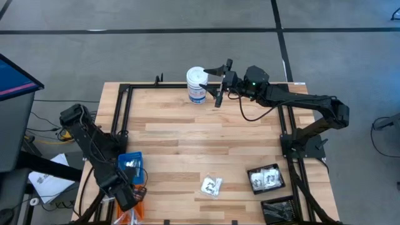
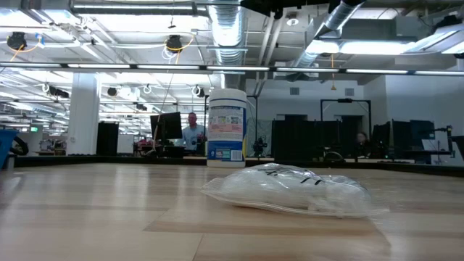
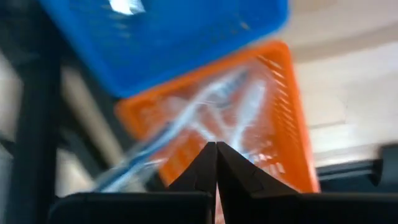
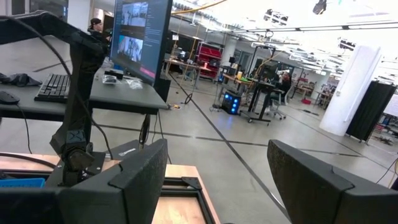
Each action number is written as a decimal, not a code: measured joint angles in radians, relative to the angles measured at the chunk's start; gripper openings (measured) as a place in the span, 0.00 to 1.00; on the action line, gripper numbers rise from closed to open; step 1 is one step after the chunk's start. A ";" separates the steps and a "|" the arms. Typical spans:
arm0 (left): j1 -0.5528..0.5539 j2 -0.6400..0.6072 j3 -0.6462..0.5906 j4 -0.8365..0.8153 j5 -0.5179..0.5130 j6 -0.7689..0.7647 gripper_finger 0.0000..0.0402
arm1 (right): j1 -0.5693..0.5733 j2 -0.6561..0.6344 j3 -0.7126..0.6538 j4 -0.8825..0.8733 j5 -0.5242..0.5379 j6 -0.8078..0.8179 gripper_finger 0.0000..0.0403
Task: Pick & Place Travel size toiletries
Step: Adjust the colored toothbrushes in the orange bin, then put the white cotton swab pack into the top black bin
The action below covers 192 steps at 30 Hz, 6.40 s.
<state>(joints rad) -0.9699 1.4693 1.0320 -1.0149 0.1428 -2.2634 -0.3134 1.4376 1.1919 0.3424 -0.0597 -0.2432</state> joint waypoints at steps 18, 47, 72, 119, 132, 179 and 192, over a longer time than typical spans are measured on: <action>0.012 0.149 0.004 -0.107 0.383 0.173 0.00 | 0.000 0.000 0.000 -0.003 0.000 -0.002 0.67; 0.007 0.147 0.021 -0.185 0.335 0.273 0.00 | 0.000 0.000 0.000 -0.006 0.000 -0.002 0.67; -0.002 0.196 0.019 -0.009 0.524 0.379 0.00 | 0.000 0.000 0.000 -0.006 0.000 -0.001 0.67; 0.053 0.173 0.019 0.593 -0.030 0.215 0.00 | 0.000 0.000 0.000 -0.019 0.000 -0.003 0.67; -0.034 0.201 0.019 0.616 0.139 -0.004 0.00 | 0.000 0.000 0.000 -0.019 0.000 -0.003 0.67; 0.184 0.217 0.020 0.510 -0.391 0.685 0.00 | 0.033 -0.038 -0.002 -0.195 0.004 -0.069 0.67; 0.360 0.217 0.020 0.515 -0.548 1.313 0.01 | 0.070 -0.198 -0.045 -0.628 0.005 0.099 0.67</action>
<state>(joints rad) -0.6098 1.6867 1.0515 -0.5000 -0.4055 -0.9505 -0.2437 1.2400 1.1472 -0.2860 -0.0547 -0.1437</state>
